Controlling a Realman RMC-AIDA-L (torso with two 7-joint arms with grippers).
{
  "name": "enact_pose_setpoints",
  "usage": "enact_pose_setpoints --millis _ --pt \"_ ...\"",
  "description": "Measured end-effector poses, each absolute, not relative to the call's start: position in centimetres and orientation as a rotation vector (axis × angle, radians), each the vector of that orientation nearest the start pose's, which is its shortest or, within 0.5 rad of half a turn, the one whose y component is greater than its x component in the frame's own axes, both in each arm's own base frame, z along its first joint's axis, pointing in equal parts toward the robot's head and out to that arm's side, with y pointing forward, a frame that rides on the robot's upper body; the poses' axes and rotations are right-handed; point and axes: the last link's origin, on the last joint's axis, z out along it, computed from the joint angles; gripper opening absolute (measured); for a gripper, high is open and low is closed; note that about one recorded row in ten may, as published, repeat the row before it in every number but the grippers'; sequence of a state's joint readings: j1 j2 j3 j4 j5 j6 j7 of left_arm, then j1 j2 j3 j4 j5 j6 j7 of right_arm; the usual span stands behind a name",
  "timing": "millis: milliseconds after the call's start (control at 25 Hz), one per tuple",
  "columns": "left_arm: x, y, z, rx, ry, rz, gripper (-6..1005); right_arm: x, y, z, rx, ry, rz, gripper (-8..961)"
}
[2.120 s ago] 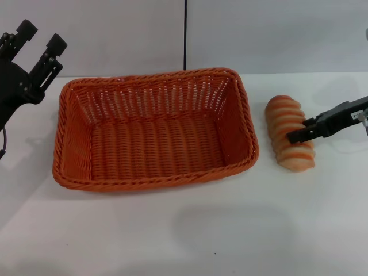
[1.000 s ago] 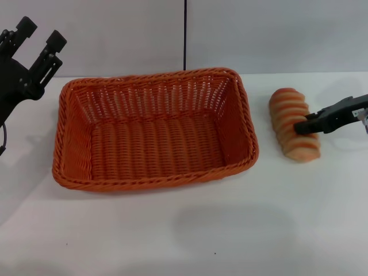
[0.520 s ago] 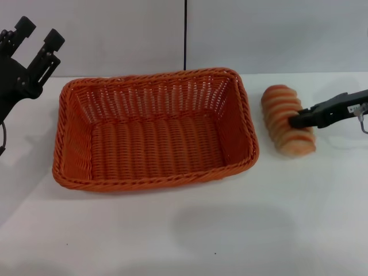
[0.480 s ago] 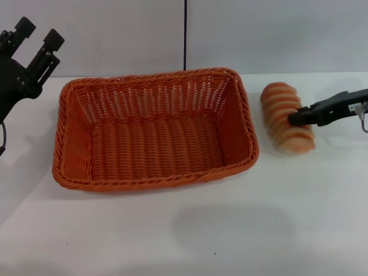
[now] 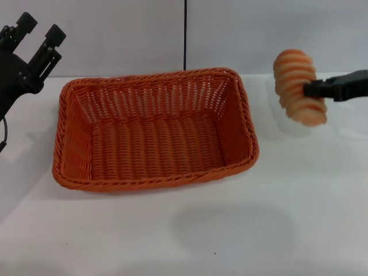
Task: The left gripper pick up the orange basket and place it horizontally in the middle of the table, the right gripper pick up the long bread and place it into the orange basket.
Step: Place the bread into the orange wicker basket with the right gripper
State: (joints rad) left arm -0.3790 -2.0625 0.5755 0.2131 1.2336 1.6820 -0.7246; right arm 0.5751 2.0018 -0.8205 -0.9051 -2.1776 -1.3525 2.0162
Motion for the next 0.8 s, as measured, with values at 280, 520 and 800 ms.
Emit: enact_pose_setpoints --millis 280,520,800 --pt "-29.6 29.4 3.5 -1.858 -0.367 -1.239 646 24.4 38.5 7.4 -2.426 0.934 0.539 150" --pt "-29.3 29.8 3.5 -1.863 -0.362 -1.247 646 20.8 37.8 7.4 -2.501 0.729 0.825 129" --pt "-29.1 30.2 3.3 -1.87 -0.37 -1.242 646 15.8 37.2 3.0 -2.738 0.528 0.929 120"
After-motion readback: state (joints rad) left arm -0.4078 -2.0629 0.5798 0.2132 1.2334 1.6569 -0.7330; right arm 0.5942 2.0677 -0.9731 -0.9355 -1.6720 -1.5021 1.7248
